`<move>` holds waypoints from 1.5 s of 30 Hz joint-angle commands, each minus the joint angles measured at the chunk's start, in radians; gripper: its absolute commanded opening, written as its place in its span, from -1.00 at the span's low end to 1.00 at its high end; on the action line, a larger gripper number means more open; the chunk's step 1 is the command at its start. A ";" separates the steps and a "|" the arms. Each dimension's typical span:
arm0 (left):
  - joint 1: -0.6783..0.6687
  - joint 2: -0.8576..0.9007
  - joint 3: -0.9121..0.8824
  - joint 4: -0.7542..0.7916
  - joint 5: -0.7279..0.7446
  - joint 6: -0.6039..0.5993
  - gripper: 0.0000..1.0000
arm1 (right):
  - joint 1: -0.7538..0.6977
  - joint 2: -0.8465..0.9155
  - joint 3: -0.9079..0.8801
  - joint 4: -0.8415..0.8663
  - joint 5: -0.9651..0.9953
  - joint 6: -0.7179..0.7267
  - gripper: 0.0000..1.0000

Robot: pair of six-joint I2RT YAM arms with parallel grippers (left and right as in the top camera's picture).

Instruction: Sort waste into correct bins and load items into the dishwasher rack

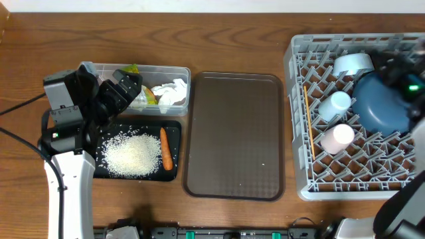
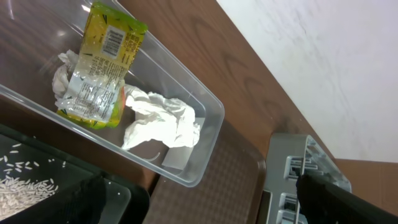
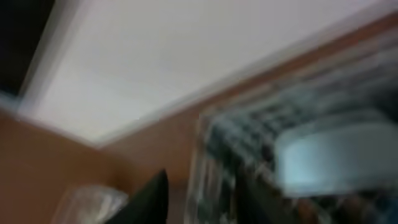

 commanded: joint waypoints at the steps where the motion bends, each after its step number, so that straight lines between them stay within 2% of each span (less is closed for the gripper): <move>1: 0.003 0.000 0.006 0.001 -0.012 0.021 1.00 | 0.130 -0.021 -0.003 -0.040 0.494 -0.305 -0.42; 7: 0.003 0.000 0.006 0.001 -0.012 0.021 1.00 | 0.330 -0.018 -0.002 0.098 0.812 -0.431 -0.58; 12: 0.003 0.000 0.006 0.001 -0.012 0.021 1.00 | 0.381 -0.003 -0.002 0.176 0.984 -0.520 -0.64; 19: 0.003 0.000 0.006 0.001 -0.012 0.021 1.00 | 0.338 0.075 -0.002 0.211 0.973 -0.490 -0.77; 29: 0.003 0.000 0.006 0.001 -0.012 0.021 1.00 | 0.286 0.144 -0.002 0.177 0.902 -0.462 -0.78; 35: 0.003 0.000 0.006 0.001 -0.012 0.021 1.00 | 0.283 0.097 -0.002 0.050 0.902 -0.362 -0.77; 45: 0.003 0.000 0.006 0.001 -0.012 0.021 1.00 | 0.283 0.087 -0.003 -0.152 0.902 -0.328 -0.74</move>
